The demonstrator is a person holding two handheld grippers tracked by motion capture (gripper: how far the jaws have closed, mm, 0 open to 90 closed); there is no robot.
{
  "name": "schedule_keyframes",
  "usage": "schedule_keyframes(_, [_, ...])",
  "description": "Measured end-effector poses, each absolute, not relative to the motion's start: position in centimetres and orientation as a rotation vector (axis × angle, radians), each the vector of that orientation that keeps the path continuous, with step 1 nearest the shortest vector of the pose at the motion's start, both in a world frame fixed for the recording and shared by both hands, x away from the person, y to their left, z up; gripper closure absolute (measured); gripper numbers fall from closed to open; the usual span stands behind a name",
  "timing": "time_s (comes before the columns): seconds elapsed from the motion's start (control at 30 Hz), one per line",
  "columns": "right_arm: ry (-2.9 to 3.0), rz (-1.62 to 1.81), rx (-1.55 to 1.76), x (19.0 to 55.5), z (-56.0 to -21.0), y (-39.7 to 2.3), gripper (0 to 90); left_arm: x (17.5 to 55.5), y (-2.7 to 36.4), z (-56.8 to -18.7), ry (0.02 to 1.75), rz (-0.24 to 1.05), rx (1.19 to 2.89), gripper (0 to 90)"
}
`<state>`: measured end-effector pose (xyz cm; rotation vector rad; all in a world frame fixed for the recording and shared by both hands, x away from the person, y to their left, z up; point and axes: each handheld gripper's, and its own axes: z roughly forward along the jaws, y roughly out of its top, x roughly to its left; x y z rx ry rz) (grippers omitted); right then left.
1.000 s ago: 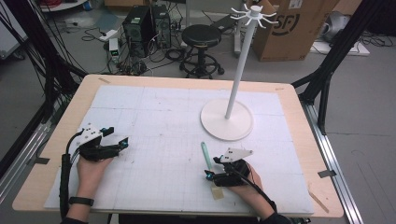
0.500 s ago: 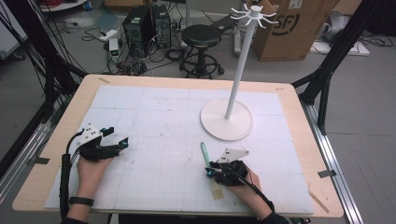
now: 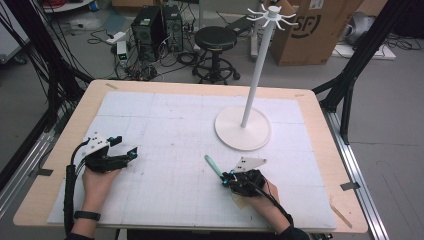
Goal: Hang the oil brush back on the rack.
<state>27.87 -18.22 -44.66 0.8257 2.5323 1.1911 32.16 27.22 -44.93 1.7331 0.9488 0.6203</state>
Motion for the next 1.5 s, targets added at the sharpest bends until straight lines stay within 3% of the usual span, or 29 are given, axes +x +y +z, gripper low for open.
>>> schedule_keyframes(0.17, [2.537, 1.150, 0.853, 27.0, -44.8, -18.1, 68.6, 32.2, 27.2, -44.9, 0.951, 0.619, 1.731, 23.8])
schedule_keyframes(0.3, [2.526, 1.130, 0.848, 26.8, -44.7, -18.0, 69.7, 32.2, 27.2, -44.9, 0.948, 0.623, 1.735, 23.7])
schedule_keyframes(0.37, [2.527, 1.130, 0.833, 26.8, -44.7, -18.0, 78.4, 32.2, 27.2, -44.9, 0.948, 0.621, 1.733, 23.8])
schedule_keyframes(0.5, [2.545, 1.143, 0.833, 27.2, -44.7, -18.0, 82.5, 32.2, 27.2, -44.9, 0.948, 0.622, 1.734, 23.8])
schedule_keyframes(0.7, [2.554, 1.154, 0.809, 27.7, -44.7, -18.1, 82.1, 32.2, 27.2, -44.9, 0.952, 0.619, 1.731, 23.8])
schedule_keyframes(0.97, [2.550, 1.157, 0.852, 27.1, -44.7, -18.6, 71.7, 32.2, 27.2, -44.9, 0.949, 0.623, 1.732, 23.8])
schedule_keyframes(1.17, [2.536, 1.127, 0.837, 26.9, -44.7, -18.4, 81.0, 32.1, 27.2, -44.9, 0.949, 0.627, 1.737, 23.8])
schedule_keyframes(1.5, [2.516, 1.185, 0.873, 27.7, -44.2, -19.1, 82.9, 32.2, 27.2, -44.9, 0.949, 0.625, 1.735, 23.8])
